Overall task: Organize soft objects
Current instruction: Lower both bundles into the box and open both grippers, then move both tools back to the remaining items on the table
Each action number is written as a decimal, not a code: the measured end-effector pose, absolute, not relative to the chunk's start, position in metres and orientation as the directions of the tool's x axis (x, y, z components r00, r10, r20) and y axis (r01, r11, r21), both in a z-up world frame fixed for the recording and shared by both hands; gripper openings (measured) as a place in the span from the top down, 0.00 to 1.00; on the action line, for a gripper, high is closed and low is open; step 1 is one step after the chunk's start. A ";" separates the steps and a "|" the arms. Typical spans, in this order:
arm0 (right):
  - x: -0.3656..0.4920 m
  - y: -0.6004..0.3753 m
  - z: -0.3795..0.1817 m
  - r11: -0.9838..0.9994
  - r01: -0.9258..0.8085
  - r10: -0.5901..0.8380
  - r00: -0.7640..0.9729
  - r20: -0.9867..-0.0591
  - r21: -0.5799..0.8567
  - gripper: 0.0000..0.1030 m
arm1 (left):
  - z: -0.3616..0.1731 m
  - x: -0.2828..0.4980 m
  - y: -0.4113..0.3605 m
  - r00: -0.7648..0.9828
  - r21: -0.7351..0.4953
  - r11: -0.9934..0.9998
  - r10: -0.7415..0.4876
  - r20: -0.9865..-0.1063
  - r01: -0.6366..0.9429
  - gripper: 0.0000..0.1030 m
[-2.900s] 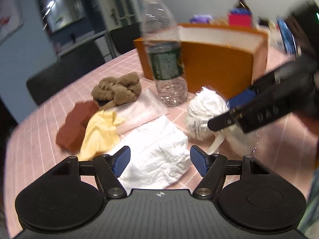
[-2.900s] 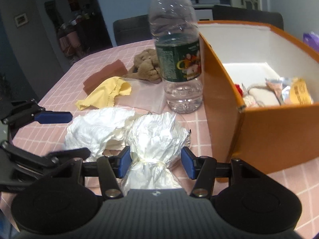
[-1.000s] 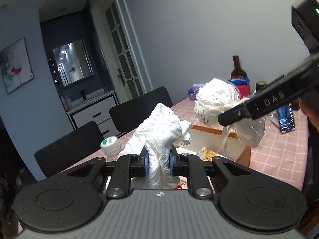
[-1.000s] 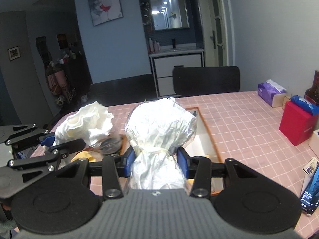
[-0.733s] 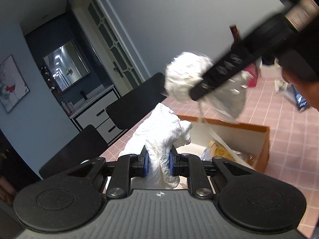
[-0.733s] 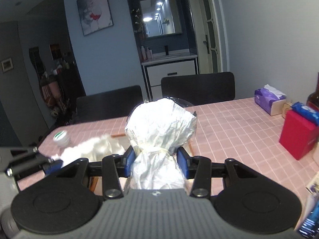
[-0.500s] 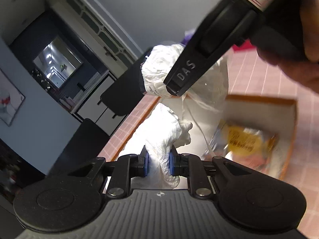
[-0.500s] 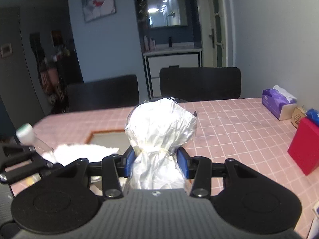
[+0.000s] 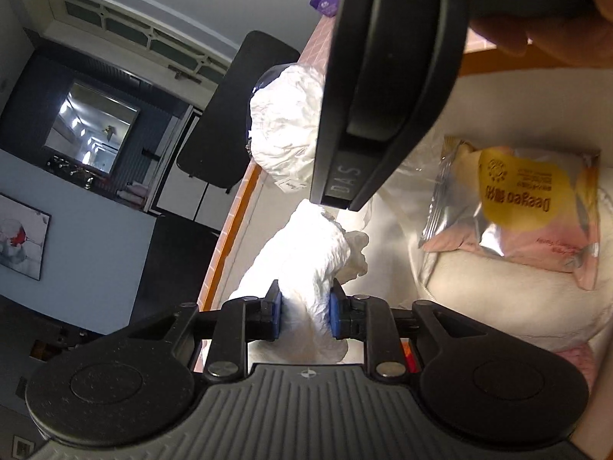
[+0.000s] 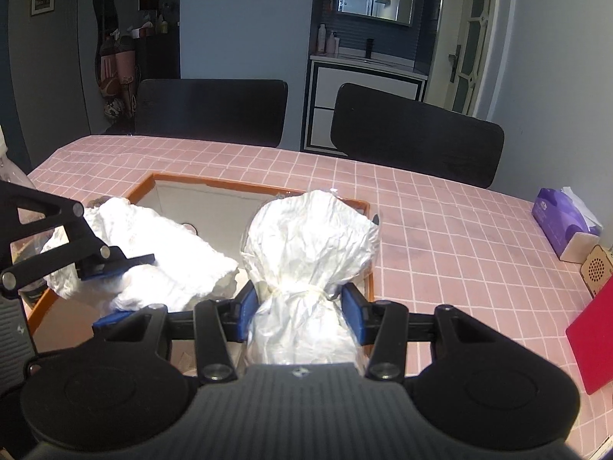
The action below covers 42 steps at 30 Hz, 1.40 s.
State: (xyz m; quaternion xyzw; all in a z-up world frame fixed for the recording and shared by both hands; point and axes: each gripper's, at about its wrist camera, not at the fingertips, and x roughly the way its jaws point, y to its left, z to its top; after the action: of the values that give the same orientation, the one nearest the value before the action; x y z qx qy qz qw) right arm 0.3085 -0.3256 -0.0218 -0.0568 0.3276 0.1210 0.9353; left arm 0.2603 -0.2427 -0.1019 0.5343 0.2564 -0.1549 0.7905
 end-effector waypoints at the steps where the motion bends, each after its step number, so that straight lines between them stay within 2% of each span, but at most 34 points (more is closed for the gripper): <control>1: 0.308 -0.325 -0.023 0.963 -0.266 0.189 0.754 -0.629 -0.029 0.54 | -0.103 0.261 -0.243 0.821 0.767 0.378 0.028 -0.570 0.519 0.67; 4: 0.310 -0.324 -0.028 0.960 -0.274 0.180 0.753 -0.633 -0.052 0.52 | -0.102 0.260 -0.245 0.817 0.770 0.359 0.034 -0.575 0.527 0.60; 6: 0.309 -0.322 -0.030 0.957 -0.283 0.179 0.749 -0.639 -0.064 0.48 | -0.102 0.257 -0.246 0.822 0.779 0.341 0.034 -0.569 0.526 0.58; 7: 0.310 -0.321 -0.030 0.957 -0.283 0.175 0.747 -0.642 -0.069 0.46 | -0.102 0.255 -0.245 0.825 0.782 0.340 0.030 -0.565 0.523 0.55; 8: 0.310 -0.321 -0.030 0.956 -0.285 0.174 0.744 -0.645 -0.070 0.42 | -0.102 0.254 -0.245 0.826 0.782 0.338 0.025 -0.564 0.524 0.47; 10: 0.310 -0.320 -0.030 0.955 -0.289 0.175 0.742 -0.647 -0.073 0.40 | -0.101 0.250 -0.246 0.829 0.788 0.324 0.020 -0.559 0.523 0.41; 16: 0.305 -0.321 -0.024 0.956 -0.284 0.170 0.748 -0.642 -0.077 0.38 | -0.095 0.244 -0.242 0.847 0.809 0.314 0.023 -0.530 0.498 0.40; 20: 0.300 -0.320 -0.015 0.960 -0.274 0.176 0.755 -0.632 -0.061 0.30 | -0.084 0.231 -0.240 0.860 0.811 0.327 -0.008 -0.511 0.485 0.40; 31: 0.259 -0.304 -0.004 0.967 -0.239 0.129 0.751 -0.648 -0.084 0.19 | -0.061 0.177 -0.212 0.875 0.787 0.392 -0.121 -0.469 0.477 0.40; 42: 0.213 -0.271 0.001 0.972 -0.186 0.036 0.714 -0.699 -0.140 0.18 | -0.038 0.129 -0.163 0.877 0.703 0.528 -0.217 -0.429 0.476 0.40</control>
State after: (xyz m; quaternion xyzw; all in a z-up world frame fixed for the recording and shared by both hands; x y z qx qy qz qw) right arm 0.2133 -0.2707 0.0010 -0.1007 0.3733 0.0604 0.9202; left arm 0.1293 -0.1632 -0.0383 0.4421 0.1460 -0.2010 0.8619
